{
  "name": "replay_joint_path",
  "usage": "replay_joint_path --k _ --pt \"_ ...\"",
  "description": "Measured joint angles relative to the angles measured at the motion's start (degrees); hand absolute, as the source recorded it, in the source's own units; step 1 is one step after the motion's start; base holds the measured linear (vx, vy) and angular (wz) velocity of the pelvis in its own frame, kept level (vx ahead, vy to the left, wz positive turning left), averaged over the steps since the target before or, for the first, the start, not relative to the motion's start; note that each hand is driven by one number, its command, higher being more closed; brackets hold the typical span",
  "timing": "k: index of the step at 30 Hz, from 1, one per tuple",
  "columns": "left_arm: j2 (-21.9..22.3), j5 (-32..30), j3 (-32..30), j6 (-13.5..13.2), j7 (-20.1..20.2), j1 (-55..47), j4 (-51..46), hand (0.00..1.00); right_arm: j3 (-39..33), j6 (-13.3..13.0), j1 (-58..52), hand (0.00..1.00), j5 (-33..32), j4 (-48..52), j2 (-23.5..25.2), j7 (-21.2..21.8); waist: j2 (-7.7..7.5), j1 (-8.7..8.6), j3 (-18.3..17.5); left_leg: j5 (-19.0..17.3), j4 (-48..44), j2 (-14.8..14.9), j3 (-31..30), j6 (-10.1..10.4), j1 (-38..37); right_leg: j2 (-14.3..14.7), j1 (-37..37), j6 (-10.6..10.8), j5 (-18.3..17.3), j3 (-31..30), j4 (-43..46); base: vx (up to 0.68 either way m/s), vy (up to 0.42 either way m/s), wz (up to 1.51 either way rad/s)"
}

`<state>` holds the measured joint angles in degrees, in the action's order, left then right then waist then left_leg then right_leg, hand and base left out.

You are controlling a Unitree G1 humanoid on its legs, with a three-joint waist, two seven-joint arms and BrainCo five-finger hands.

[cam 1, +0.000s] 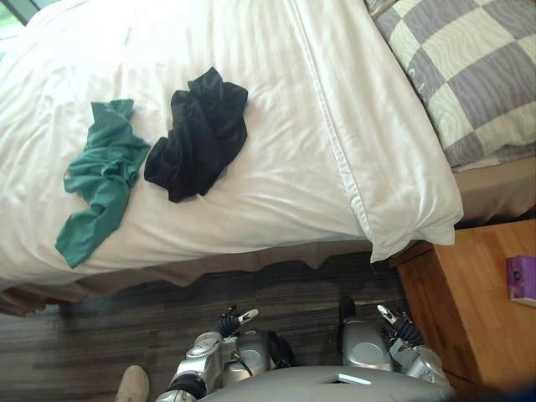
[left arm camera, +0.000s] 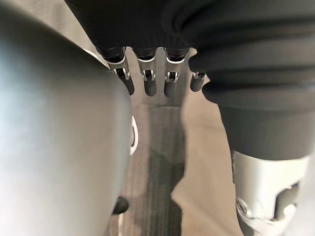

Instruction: Tidy the bed and pick cloth on bed and put in laundry

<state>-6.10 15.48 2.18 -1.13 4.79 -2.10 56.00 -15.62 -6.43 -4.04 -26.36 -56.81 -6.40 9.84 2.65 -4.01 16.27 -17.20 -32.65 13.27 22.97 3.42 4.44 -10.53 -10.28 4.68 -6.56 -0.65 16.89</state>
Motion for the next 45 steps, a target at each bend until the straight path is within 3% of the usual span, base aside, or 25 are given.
replay_joint_path --k 4,5,6,8,10,11,12,13,15,16,18,19,23,26,29,32,34,37,38,40,41,42,43,44,45 --pt "0.70 6.05 1.51 -2.27 0.13 0.53 -0.17 0.00 -0.32 -0.32 -0.84 0.00 0.76 -0.49 -1.72 0.00 -0.64 -2.51 0.29 4.99 5.39 3.15 -9.54 -3.77 1.91 -4.83 -3.49 3.46 -2.14 -5.21 3.33 0.04 0.393 -0.40" --pt "1.30 7.45 2.85 -2.42 0.35 0.78 -0.37 0.00 -0.46 -0.32 -2.10 0.00 0.78 -0.51 -1.77 0.04 -0.43 -3.07 0.19 9.06 9.02 3.26 -12.11 -3.50 2.05 -6.38 -3.62 5.75 -2.39 -5.77 3.19 0.04 0.496 0.01" --pt "1.32 8.50 4.36 -2.54 1.14 1.46 -0.76 0.00 -0.87 -0.33 -2.55 0.00 0.78 -0.60 -1.65 0.14 -0.58 -3.06 -0.05 6.21 9.94 0.39 -12.56 2.41 1.40 -8.63 -2.96 7.42 -2.11 -6.96 1.42 0.06 0.509 0.18" --pt "1.14 8.78 5.83 -2.54 1.69 1.80 -1.34 0.00 -0.91 -0.34 -3.78 0.00 1.51 -1.27 0.54 0.95 -1.97 -3.02 0.01 3.82 8.62 -1.53 -12.62 8.01 2.82 -9.94 -1.54 9.37 0.90 -6.67 -0.59 0.12 0.409 0.40" --pt "0.18 8.76 6.65 -1.55 1.46 2.16 -2.19 0.00 -1.18 -0.59 -3.90 0.00 2.62 -1.79 2.26 1.00 -2.24 -1.99 -0.05 2.26 6.35 -2.35 -13.29 7.51 4.34 -11.69 1.25 9.16 8.78 -3.32 -6.17 0.08 0.400 0.23" --pt "0.04 8.53 6.81 -0.82 1.04 2.06 -2.69 0.00 -1.08 -1.08 -3.54 0.00 4.58 -2.10 2.58 0.33 -2.13 -1.07 -0.25 1.80 7.48 -2.57 -12.29 6.52 3.34 -11.92 1.46 7.42 13.68 -0.45 -7.21 0.02 0.323 -0.05" --pt "0.03 8.46 6.81 -0.65 1.03 1.91 -2.96 0.00 -0.98 -1.45 -3.63 0.00 5.10 -2.45 2.36 0.46 -2.10 -0.48 -0.27 2.20 8.72 -2.79 -11.67 5.83 2.51 -12.05 1.44 4.73 16.16 1.78 -7.50 0.01 0.298 -0.27" --pt "0.48 8.00 6.80 -0.54 0.96 1.25 -3.05 0.00 0.74 -2.08 -3.49 0.00 6.61 -2.48 1.65 0.90 -1.82 0.57 -0.81 3.88 12.84 -2.93 -9.72 4.14 0.54 -11.80 1.43 -0.56 20.02 7.49 -8.45 0.02 0.212 -0.27" --pt "-0.54 6.13 6.79 0.41 0.05 0.08 -3.35 0.00 3.06 -2.11 -3.91 0.00 8.17 -2.32 1.36 2.24 -2.23 0.23 -2.28 7.46 19.20 -4.01 -9.31 3.16 -1.92 -9.12 2.54 2.60 16.43 14.35 -5.83 0.09 0.210 -0.01" --pt "-1.03 3.93 7.18 1.97 -0.49 0.24 -2.83 0.00 4.43 -2.11 -4.60 0.00 8.74 -1.30 1.22 3.03 -2.17 0.09 -3.09 9.46 22.58 -4.52 -9.75 2.85 -2.45 -5.35 4.20 3.31 10.75 16.45 -6.34 0.12 0.170 0.33" --pt "-1.31 1.47 8.29 4.03 -1.46 1.23 -2.19 0.00 5.53 -2.32 -5.22 0.00 8.69 0.20 1.50 3.33 -3.03 0.13 -3.68 11.29 25.11 -6.01 -11.33 2.53 -2.53 -0.81 6.52 3.18 3.63 17.22 -7.96 0.06 0.101 0.44" --pt "-1.22 0.82 8.96 5.31 -2.26 2.49 -1.04 0.00 6.01 -2.67 -5.13 0.00 8.62 1.04 1.85 3.56 -3.77 0.22 -4.10 12.16 25.80 -7.17 -12.60 2.28 -2.25 0.82 8.37 0.95 -0.31 16.90 -9.54 0.00 0.010 0.63" --pt "-0.55 0.64 8.66 6.40 -4.14 3.69 1.49 0.00 9.04 -3.34 -4.69 0.00 9.17 1.64 1.16 5.19 -3.20 0.73 -4.36 14.63 28.64 -7.56 -14.10 2.07 -5.25 1.55 12.18 -0.54 -1.18 17.38 -10.49 -0.03 -0.039 0.43" --pt "-0.23 0.70 8.34 3.72 -4.79 3.49 1.04 0.00 10.72 -3.20 -1.67 0.00 9.72 1.73 0.33 6.52 -2.64 1.04 -3.86 11.51 20.01 -7.04 -13.50 1.69 -0.33 0.56 9.42 0.16 -4.78 17.22 -5.62 -0.08 -0.012 0.15" --pt "0.00 1.34 7.77 -0.73 -3.78 4.35 -1.78 0.00 12.39 -2.91 2.70 0.00 9.68 1.96 -1.41 5.54 -1.91 0.12 1.18 9.26 4.34 -5.74 -8.67 2.12 7.13 -4.35 4.39 0.06 -9.93 16.94 7.95 -0.09 0.067 0.30" --pt "0.05 1.42 6.13 -1.73 -3.77 4.61 -2.82 0.00 10.12 -2.59 2.78 0.00 8.58 2.39 -2.03 2.53 -2.67 0.28 2.79 7.50 -2.62 -5.75 -7.88 1.05 8.92 -8.61 2.48 -0.42 -11.97 15.26 13.97 -0.06 0.137 -0.10" --pt "-0.03 2.21 6.03 -1.59 -4.07 4.26 -2.43 0.00 8.28 -2.38 2.15 0.00 8.56 3.28 -3.07 1.70 -2.38 -0.69 2.60 6.00 -3.73 -1.67 -9.37 0.33 8.08 -9.65 1.43 -0.02 -11.74 12.93 15.16 -0.01 0.182 -0.54" --pt "0.11 6.33 5.84 -1.52 -3.97 4.03 -1.68 0.00 4.35 -2.20 -0.47 0.00 8.83 3.49 -5.89 1.50 -3.60 -2.17 2.55 8.69 -1.17 4.27 -16.44 1.19 7.75 -14.86 -0.46 3.76 -10.41 9.20 15.01 0.00 0.336 -0.15" --pt "0.14 6.82 5.82 -1.61 -3.93 3.87 -1.44 0.00 2.85 -2.92 -1.60 0.00 9.12 2.69 -6.73 1.61 -3.47 -2.37 2.40 10.97 0.98 5.60 -20.42 0.30 7.59 -16.65 -0.80 6.31 -10.02 8.12 15.30 0.00 0.538 0.05" --pt "0.51 8.25 5.88 -1.77 -3.95 3.31 -0.95 0.00 2.83 -4.01 -2.97 0.00 9.12 0.94 -7.75 1.88 -2.48 -2.80 1.83 12.74 4.30 6.44 -23.46 1.89 6.58 -19.07 -1.05 9.49 -8.96 7.02 15.08 0.02 0.695 0.10" --pt "0.85 8.34 6.39 -1.66 -4.07 2.66 -0.38 0.00 3.01 -4.61 -3.78 0.00 9.13 0.81 -7.63 2.21 -0.61 -2.85 0.74 11.70 6.10 6.73 -22.70 4.89 6.16 -19.67 -0.30 9.50 -7.25 7.10 12.97 0.02 0.812 0.07" --pt "0.76 8.30 6.66 -1.55 -4.28 2.78 0.11 0.00 3.00 -4.76 -4.47 0.00 9.12 0.73 -6.84 2.25 -0.40 -2.81 0.51 7.27 5.70 7.09 -21.51 9.84 5.69 -20.07 1.03 9.61 -5.48 7.36 10.60 0.03 0.743 0.10" --pt "0.15 8.14 6.56 -1.96 -5.27 3.47 0.57 0.00 3.11 -4.88 -3.92 0.00 9.10 0.61 -4.18 2.39 -1.31 -1.47 -0.17 3.14 4.17 5.15 -19.62 11.27 5.93 -21.39 2.97 9.19 2.46 6.32 4.59 0.01 0.757 -0.15" --pt "-0.22 8.20 5.92 -1.93 -6.15 3.66 0.28 0.00 2.97 -4.95 -3.53 0.00 10.00 -0.07 -1.77 -0.20 -2.49 0.06 -0.62 2.93 3.94 4.71 -16.93 10.99 5.97 -21.46 2.60 6.24 10.55 6.08 0.35 -0.02 0.834 -0.56" --pt "-1.78 8.37 4.15 -1.59 -7.52 3.08 0.57 0.00 4.61 -5.15 -3.12 0.00 10.44 -1.49 -1.66 0.19 -3.09 1.95 -0.90 3.52 6.77 4.91 -13.77 10.04 3.69 -19.62 1.85 4.05 12.74 9.34 -0.37 -0.04 0.853 -0.83"
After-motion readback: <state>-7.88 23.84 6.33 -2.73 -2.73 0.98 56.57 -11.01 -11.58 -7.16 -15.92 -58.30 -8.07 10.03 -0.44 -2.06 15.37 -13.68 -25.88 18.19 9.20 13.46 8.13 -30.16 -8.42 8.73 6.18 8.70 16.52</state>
